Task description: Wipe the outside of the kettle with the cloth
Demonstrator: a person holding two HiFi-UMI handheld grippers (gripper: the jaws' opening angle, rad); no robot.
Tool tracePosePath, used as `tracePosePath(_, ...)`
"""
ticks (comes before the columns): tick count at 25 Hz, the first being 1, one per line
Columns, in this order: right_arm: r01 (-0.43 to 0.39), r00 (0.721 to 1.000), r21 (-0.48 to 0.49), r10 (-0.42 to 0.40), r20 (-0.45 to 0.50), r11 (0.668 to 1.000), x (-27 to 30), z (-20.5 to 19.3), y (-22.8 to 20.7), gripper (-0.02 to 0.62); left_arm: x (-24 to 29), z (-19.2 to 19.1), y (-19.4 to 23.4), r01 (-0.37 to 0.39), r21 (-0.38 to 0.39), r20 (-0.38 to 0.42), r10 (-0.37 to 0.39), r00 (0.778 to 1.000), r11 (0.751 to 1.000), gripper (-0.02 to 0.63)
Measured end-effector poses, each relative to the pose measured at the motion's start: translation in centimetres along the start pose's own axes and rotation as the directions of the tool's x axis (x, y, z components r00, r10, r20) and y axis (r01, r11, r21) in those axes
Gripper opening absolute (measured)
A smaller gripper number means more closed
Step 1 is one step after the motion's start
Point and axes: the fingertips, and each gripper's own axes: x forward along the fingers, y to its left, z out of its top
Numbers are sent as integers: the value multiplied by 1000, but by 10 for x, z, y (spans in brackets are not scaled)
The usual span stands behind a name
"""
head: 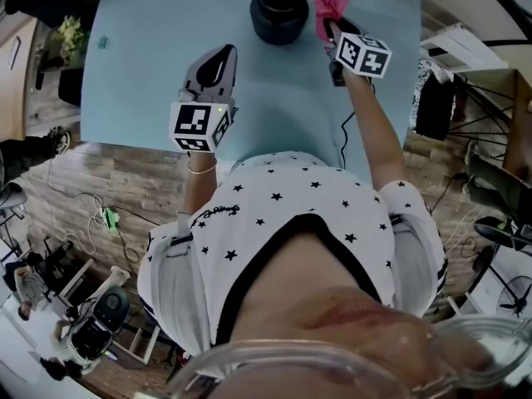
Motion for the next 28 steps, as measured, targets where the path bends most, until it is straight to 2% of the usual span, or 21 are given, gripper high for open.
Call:
tracePosePath(5, -119, 985, 69, 109, 133, 990, -32, 40, 39, 67, -11, 11, -11, 2, 24, 28, -2, 1000, 1000, 29)
tracePosePath(9, -225, 962, 164, 193, 191, 961, -43, 49, 71, 66, -22, 17, -17, -7, 34, 46, 6, 999, 999, 29)
tracePosePath(11, -245, 958, 178, 209, 196, 953, -41, 48, 79, 66, -28, 18, -16, -15, 33, 52, 13, 999, 999, 29)
tracePosePath(18, -182, 979, 200, 157, 133, 963, -27, 22, 67, 66, -40, 15, -11, -47, 29, 54, 46, 997, 998, 29)
tracePosePath(28, -121, 988, 322, 84, 126, 939, -18, -12, 52, 64, -42, 12, -5, -75, 32, 42, 73, 996, 997, 29)
